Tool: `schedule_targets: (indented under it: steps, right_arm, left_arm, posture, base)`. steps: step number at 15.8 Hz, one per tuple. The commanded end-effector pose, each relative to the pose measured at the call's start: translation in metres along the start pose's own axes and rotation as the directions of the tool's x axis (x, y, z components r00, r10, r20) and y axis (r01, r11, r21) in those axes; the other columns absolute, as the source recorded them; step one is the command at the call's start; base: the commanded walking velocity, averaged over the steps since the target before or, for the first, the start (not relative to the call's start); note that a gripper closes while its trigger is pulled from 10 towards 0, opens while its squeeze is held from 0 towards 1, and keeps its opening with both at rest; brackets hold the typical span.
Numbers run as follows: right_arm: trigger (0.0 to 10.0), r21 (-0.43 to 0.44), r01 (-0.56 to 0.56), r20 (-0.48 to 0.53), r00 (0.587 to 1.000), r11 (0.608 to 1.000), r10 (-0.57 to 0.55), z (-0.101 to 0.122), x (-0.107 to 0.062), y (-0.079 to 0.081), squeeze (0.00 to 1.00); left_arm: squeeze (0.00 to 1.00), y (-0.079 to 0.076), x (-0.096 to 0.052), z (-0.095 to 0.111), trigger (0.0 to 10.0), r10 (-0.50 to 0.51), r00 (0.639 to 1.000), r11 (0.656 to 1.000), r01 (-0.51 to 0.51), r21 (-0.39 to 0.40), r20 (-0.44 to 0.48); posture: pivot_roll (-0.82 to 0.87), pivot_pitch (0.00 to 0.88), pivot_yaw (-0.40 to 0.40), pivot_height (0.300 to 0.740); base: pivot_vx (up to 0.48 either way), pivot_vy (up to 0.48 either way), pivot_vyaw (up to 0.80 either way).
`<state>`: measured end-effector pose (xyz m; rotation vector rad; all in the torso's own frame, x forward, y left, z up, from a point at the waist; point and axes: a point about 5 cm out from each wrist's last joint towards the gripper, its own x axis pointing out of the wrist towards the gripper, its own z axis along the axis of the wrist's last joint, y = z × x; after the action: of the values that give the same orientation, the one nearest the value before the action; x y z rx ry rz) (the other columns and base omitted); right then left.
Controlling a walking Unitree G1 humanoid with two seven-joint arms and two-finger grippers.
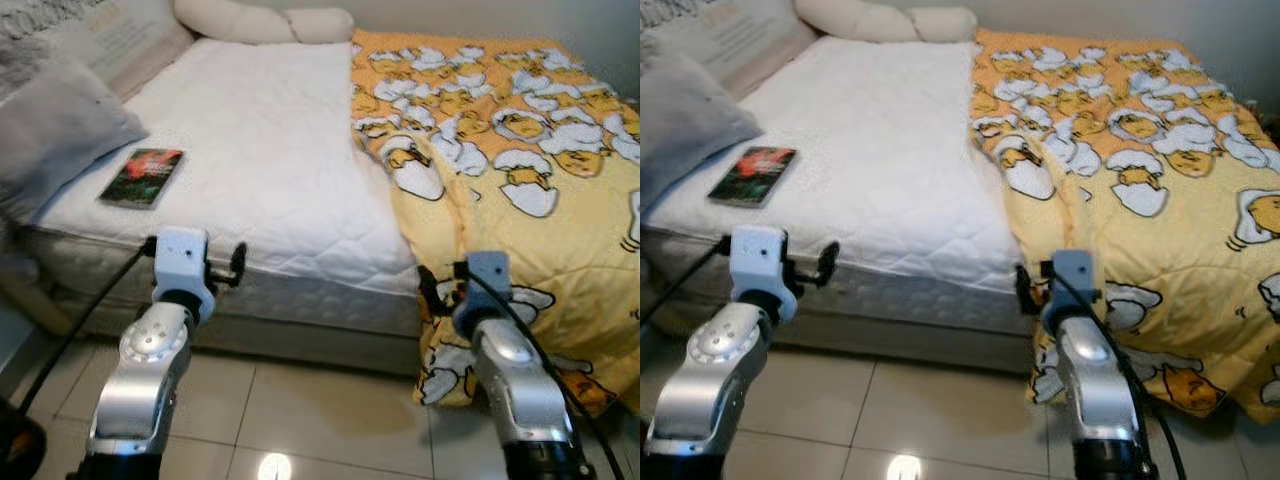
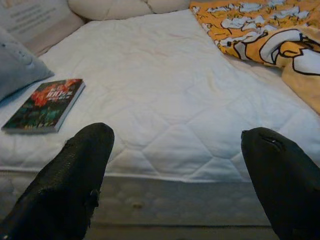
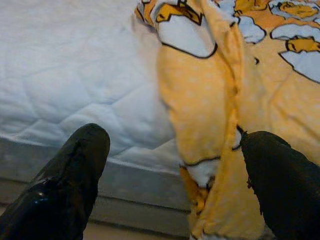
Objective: Clean up the room
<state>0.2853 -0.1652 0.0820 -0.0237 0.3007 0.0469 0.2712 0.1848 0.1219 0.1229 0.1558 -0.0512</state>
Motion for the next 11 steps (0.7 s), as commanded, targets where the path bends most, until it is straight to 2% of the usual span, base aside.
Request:
schedule_targets:
  steps: [1,5,8,11]
  right_arm:
    - [10.0,-0.013,0.019,-0.008,1.000,1.000,-0.019,-0.0007,0.0003,-0.0048,0.00]
    - [10.0,-0.021,0.026,0.004,1.000,0.999,-0.026,0.0056,0.0029,-0.0090,0.00]
    - [10.0,-0.074,0.018,0.015,1.000,0.997,-0.017,0.0075,0.0034,-0.0090,0.00]
    - [10.0,-0.073,0.021,0.005,1.000,0.997,-0.021,0.0068,0.0024,-0.0101,0.00]
  left_arm:
    - [0.00,-0.0055,0.0030,0.0021,10.0,-0.023,1.000,1.000,0.024,-0.013,0.010]
    - [0.00,-0.0075,0.0043,0.0028,10.0,-0.028,0.999,0.999,0.028,-0.025,0.015]
    - [0.00,-0.0087,0.0056,0.0020,10.0,-0.028,0.999,0.999,0.029,-0.030,0.014]
    - [0.00,-0.0089,0.0046,0.0013,10.0,-0.028,1.000,0.999,0.028,-0.033,0.011]
  posture:
    - [-0.05,0.000,0.029,0.740]
    - [-0.04,0.000,0.016,0.740]
    - [-0.06,0.000,0.026,0.740]
    - [-0.05,0.000,0.013,0.740]
  base:
    - [0.315,0.000,-0.80]
    - [0.320,0.000,0.00]
    - [0.336,0.000,0.00]
    - [0.337,0.000,0.00]
